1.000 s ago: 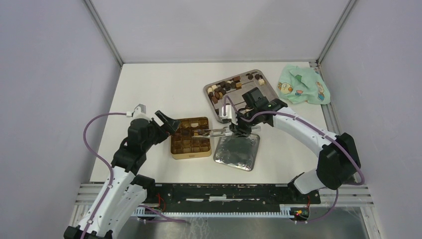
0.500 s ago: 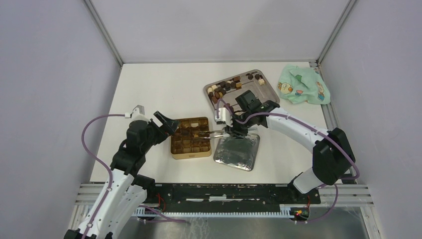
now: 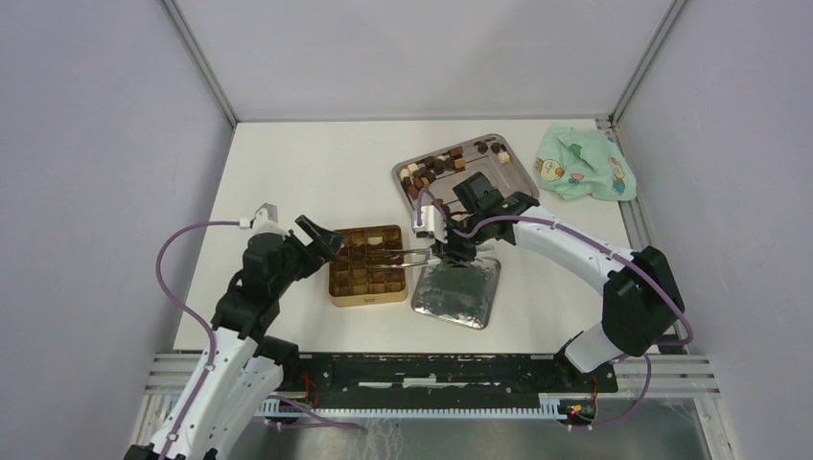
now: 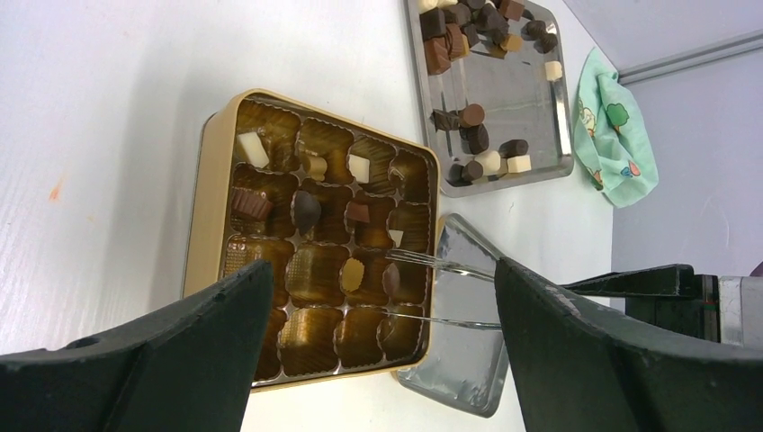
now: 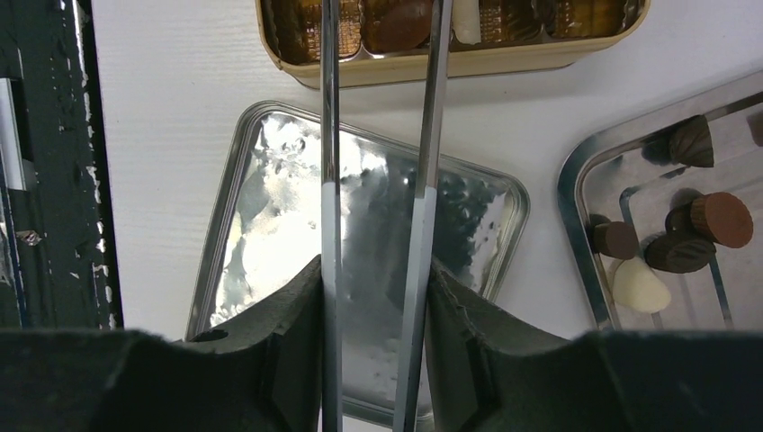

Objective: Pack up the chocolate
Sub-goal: Place the fake chocolate in the packing box.

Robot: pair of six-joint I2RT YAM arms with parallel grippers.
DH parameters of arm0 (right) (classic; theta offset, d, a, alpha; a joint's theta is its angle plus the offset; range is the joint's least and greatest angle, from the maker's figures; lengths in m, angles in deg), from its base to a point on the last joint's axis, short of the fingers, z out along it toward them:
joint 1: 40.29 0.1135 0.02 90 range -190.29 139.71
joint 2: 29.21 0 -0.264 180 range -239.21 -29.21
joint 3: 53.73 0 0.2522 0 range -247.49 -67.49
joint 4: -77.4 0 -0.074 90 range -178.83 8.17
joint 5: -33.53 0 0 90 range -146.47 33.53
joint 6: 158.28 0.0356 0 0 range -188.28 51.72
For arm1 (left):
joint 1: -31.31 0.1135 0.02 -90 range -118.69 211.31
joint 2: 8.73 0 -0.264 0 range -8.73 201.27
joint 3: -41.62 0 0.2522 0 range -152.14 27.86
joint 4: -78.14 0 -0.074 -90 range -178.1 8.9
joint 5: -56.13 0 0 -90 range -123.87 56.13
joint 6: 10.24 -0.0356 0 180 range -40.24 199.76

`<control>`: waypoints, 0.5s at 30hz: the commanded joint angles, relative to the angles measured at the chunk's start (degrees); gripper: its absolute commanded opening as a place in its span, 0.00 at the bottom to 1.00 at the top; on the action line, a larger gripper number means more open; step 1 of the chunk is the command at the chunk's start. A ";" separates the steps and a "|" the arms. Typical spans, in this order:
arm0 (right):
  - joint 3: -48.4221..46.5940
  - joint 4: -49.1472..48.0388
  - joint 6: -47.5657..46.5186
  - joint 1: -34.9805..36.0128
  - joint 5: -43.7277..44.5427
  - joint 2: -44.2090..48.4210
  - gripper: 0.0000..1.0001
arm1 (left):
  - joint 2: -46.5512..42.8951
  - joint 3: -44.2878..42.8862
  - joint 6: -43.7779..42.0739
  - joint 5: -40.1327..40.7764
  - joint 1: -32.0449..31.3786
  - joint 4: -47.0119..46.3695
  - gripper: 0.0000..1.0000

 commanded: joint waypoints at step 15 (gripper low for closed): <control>-5.82 -3.29 4.80 -17.45 -9.90 2.17 0.43 | -1.27 -0.25 2.81 0.35 -0.14 -0.30 0.97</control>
